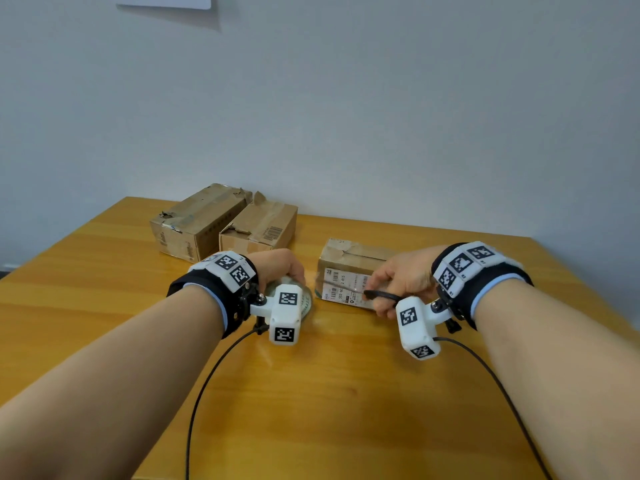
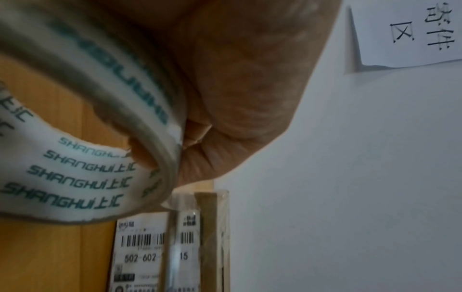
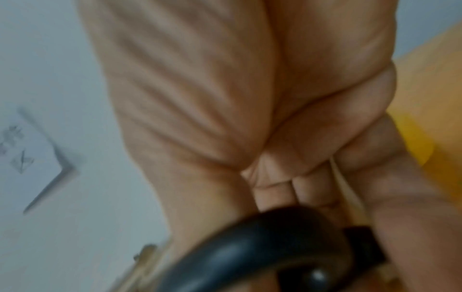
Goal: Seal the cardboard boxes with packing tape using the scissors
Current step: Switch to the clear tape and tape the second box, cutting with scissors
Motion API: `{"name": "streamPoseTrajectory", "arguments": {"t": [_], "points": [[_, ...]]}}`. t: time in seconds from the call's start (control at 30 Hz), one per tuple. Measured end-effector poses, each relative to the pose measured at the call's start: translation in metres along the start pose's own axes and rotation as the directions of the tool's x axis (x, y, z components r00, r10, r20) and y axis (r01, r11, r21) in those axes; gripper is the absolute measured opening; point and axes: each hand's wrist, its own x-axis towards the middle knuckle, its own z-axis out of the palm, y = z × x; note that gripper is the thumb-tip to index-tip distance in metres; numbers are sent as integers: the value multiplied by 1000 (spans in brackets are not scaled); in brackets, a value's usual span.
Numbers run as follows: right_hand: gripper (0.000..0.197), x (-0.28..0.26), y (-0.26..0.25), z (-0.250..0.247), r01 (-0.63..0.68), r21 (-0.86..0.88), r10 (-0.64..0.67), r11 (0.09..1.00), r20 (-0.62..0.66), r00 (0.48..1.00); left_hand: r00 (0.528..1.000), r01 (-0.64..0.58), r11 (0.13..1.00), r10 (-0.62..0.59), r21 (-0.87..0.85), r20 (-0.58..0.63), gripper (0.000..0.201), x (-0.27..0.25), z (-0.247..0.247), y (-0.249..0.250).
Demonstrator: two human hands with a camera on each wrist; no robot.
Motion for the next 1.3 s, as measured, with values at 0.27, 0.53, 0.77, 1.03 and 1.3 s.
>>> {"name": "streamPoseTrajectory", "arguments": {"t": [0.27, 0.53, 0.77, 1.03, 1.3], "points": [[49, 14, -6, 46, -101, -542, -72, 834, -288, 955, 998, 13, 998, -18, -67, -63, 21, -9, 0, 2], [50, -1, -31, 59, -180, -739, 21, 649, -219, 976, 999, 18, 997, -21, -76, -41, 18, -13, 2, -2], [5, 5, -46, 49, 183, -500, -457, 847, -508, 730, 997, 12, 998, -17, -62, -79, 20, -14, -9, -5], [25, 45, -63, 44, 27, -527, -403, 849, -615, 678, 998, 0, 997, -5, -82, -60, 22, -13, -18, -5], [26, 56, -57, 34, 23, -533, -364, 846, -544, 756, 1000, -7, 993, 4, -120, -20, 17, -4, -25, -6]]}}
